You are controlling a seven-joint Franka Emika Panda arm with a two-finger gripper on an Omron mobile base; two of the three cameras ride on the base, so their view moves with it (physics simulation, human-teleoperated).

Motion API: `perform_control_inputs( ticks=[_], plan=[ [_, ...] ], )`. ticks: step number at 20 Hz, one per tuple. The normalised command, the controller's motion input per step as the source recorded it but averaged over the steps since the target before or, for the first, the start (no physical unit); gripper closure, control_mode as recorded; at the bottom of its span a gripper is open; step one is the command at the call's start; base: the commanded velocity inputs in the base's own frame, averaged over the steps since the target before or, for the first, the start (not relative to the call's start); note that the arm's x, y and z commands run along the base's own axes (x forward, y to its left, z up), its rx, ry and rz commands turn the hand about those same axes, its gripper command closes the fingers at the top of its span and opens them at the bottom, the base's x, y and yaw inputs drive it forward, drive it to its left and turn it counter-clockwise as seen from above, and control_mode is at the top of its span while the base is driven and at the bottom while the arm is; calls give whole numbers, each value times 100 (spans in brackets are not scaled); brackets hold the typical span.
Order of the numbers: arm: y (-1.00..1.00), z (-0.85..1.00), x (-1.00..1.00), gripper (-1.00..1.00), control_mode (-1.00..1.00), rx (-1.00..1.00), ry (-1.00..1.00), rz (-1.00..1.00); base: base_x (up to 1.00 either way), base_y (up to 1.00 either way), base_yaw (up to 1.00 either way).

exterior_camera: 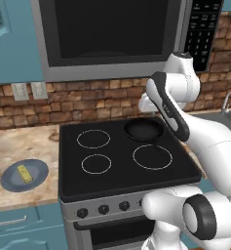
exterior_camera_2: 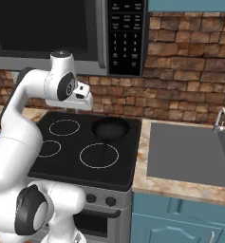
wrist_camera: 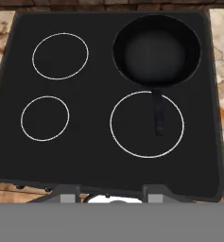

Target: Pick up the butter stick and place it in the pan. Then turn on the burner for the pan.

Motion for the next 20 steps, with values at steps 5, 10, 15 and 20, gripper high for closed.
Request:
perform_control_inputs(
  ticks=[5,10,15,20],
  plan=[
    [0,0,-2,-100,100,0,0,0,-9,13,0],
    [0,0,0,-100,100,0,0,0,-1,61,0],
    [0,0,0,-100,100,0,0,0,0,53,0],
    [0,0,0,-100,100,0,0,0,1,54,0]
  ],
)
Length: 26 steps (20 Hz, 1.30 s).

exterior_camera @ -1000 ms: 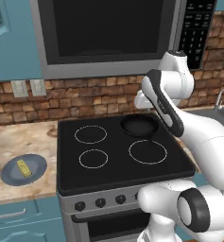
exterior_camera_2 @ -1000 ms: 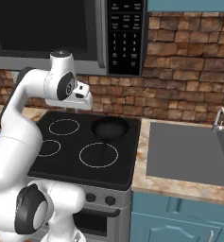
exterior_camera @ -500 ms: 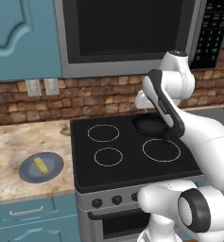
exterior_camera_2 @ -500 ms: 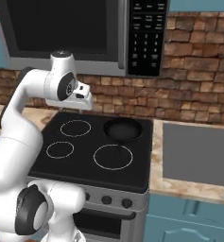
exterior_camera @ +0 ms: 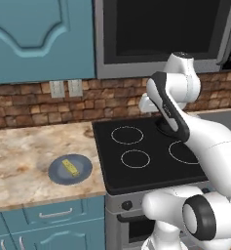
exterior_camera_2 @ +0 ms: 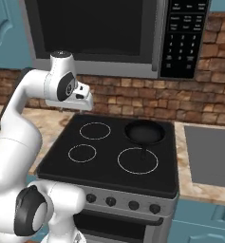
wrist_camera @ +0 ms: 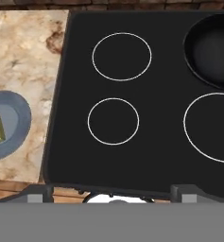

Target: Pick up the butter stick and place it in the pan. Then turn on the burner for the pan.

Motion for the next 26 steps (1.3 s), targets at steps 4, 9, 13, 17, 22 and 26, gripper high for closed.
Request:
perform_control_inputs(
  ticks=[4,9,13,17,22,26],
  plan=[
    [0,0,0,-100,100,0,0,0,13,56,0],
    [0,0,0,-100,100,0,0,0,18,43,0],
    [0,0,0,-100,100,0,0,0,23,31,0],
    [0,0,0,-100,100,0,0,0,28,32,0],
    [0,0,0,-100,100,0,0,0,26,37,0],
    [0,0,0,-100,100,0,0,0,27,32,0]
  ],
)
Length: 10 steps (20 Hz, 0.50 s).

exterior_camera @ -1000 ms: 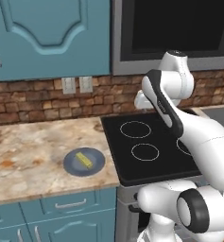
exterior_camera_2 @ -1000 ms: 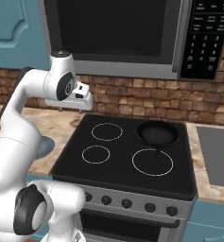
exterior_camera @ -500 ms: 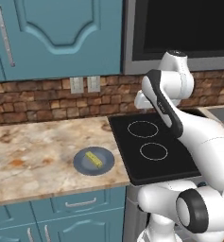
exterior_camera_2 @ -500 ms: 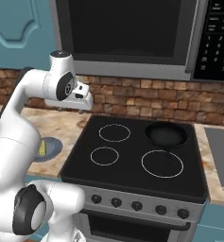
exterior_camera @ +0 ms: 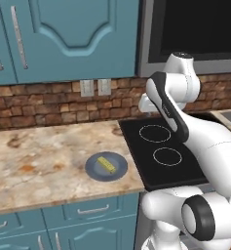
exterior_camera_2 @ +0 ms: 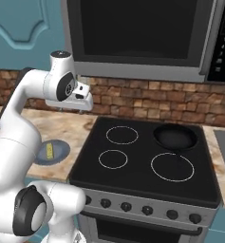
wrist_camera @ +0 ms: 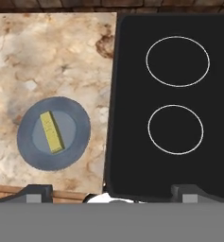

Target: Pick up the butter stick and place it in the pan. Then turn on the burner for the pan.

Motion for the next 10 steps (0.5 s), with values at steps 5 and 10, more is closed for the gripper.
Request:
perform_control_inputs(
  ticks=[5,10],
  plan=[
    [0,0,0,-100,100,0,0,0,32,13,1],
    [0,0,0,-100,100,0,0,0,35,5,4]
  ],
)
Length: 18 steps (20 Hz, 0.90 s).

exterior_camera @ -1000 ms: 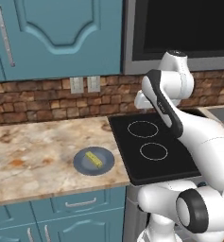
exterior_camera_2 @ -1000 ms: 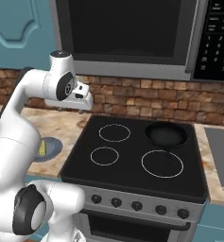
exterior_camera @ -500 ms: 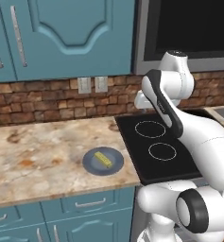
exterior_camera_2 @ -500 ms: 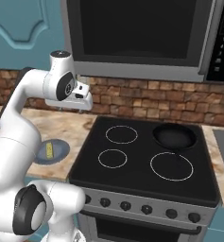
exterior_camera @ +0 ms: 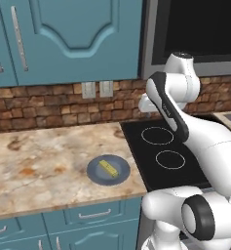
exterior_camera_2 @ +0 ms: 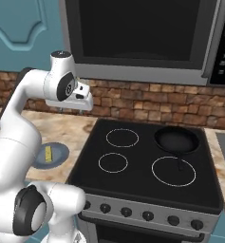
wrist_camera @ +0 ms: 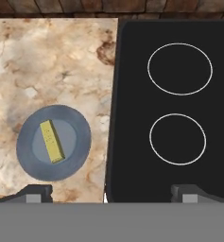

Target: Pick up the butter stick and place it in the pan. Then turn on the burner for the pan.

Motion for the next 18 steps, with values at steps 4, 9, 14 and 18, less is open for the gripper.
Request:
perform_control_inputs(
  ticks=[4,9,14,18],
  plan=[
    [0,0,0,-100,100,0,0,0,27,3,5],
    [0,0,0,-100,100,0,0,0,21,6,5],
    [0,0,0,-100,100,0,0,0,6,23,2],
    [0,0,0,-100,100,0,0,0,0,30,0]
  ],
)
